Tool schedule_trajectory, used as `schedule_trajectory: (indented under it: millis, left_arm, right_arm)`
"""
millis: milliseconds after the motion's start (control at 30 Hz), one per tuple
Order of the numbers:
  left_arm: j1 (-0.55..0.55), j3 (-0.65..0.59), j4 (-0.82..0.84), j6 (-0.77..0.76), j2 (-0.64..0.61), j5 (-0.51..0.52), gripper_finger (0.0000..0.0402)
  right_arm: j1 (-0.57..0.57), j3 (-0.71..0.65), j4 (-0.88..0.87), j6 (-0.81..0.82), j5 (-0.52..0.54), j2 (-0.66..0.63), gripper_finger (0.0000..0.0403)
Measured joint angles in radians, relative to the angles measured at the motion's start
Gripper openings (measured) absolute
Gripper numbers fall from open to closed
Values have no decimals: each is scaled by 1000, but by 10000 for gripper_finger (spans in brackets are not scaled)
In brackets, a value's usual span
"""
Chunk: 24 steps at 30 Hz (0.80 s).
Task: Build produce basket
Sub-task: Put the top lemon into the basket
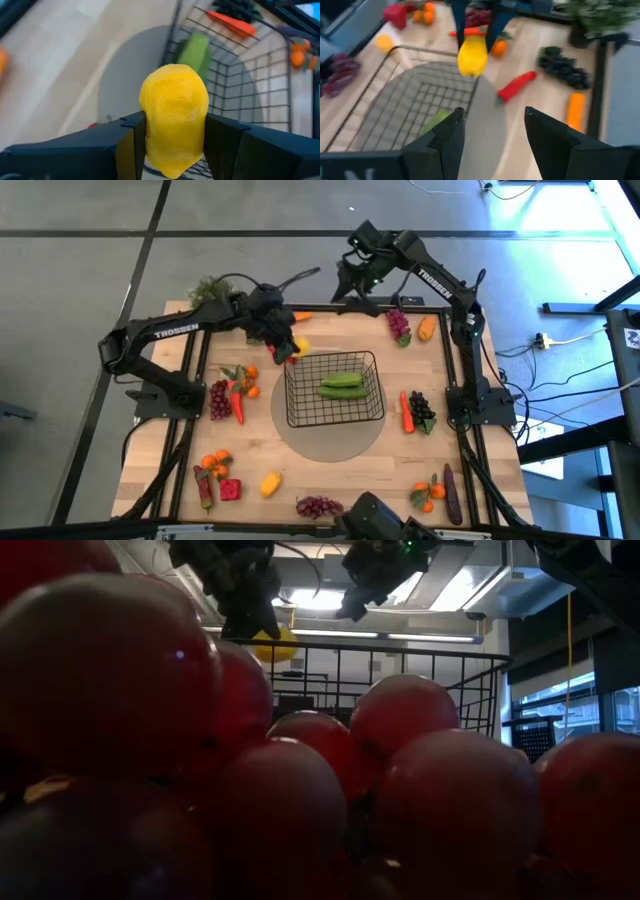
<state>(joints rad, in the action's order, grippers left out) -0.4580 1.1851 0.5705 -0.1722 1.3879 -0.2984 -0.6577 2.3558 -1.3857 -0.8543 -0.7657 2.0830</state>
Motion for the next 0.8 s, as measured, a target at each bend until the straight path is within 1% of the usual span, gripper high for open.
schedule_trajectory:
  millis: [133, 267, 433, 667, 800]
  left_arm:
    - [52, 0, -2, 0, -1, 8, 126]
    - [92, 0, -2, 0, 0, 70, 126]
    - [130, 0, 3, 0, 43, 97, 126]
    - [200, 0, -4, 19, 155, 98, 126]
    - [222, 0, -1, 14, 207, 145, 126]
  right_arm:
    - [3, 0, -105, -76, -2, -15, 194]
    - [14, 0, -172, -124, -4, -45, 194]
    - [34, 0, -179, -127, 0, -82, 194]
    - [71, 0, -187, -117, -17, -120, 194]
    - [91, 0, -187, -92, -16, -124, 194]
